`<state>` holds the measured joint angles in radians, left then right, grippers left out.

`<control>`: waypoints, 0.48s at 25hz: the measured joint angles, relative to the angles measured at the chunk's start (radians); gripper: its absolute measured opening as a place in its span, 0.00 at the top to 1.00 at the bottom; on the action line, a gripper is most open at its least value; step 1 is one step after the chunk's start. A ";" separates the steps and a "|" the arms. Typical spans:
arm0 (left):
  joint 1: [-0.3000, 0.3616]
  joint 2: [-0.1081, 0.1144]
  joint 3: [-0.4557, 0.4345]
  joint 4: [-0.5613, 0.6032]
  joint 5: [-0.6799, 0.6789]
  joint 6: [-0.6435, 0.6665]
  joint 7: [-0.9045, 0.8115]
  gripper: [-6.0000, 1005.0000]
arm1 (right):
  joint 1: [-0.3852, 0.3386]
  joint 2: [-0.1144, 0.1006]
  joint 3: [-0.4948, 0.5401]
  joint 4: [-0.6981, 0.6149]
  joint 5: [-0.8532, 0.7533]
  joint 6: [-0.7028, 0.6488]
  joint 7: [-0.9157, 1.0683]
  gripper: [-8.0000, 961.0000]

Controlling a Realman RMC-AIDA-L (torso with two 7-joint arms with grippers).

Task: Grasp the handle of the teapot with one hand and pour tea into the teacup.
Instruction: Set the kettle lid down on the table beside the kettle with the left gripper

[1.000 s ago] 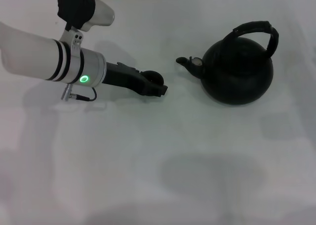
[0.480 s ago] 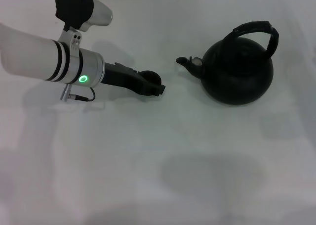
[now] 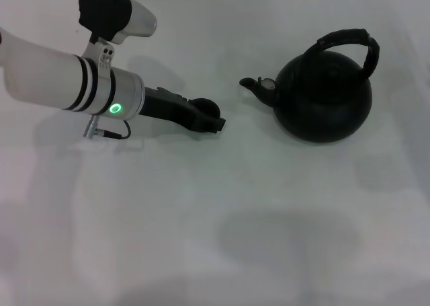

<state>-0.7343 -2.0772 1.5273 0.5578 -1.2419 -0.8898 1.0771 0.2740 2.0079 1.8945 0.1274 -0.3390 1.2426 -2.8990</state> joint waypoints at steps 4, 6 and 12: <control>0.004 -0.001 0.001 0.004 0.002 0.001 0.000 0.29 | -0.002 0.000 0.000 0.000 0.000 0.000 0.000 0.12; 0.005 -0.002 0.001 0.005 0.002 0.003 0.000 0.28 | -0.003 0.000 0.000 0.000 0.000 0.000 0.000 0.12; 0.006 -0.001 0.002 0.007 0.004 0.006 0.000 0.22 | -0.004 0.000 0.000 0.000 0.000 0.000 0.000 0.12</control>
<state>-0.7280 -2.0783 1.5295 0.5645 -1.2382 -0.8835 1.0769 0.2699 2.0079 1.8945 0.1273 -0.3390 1.2426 -2.8990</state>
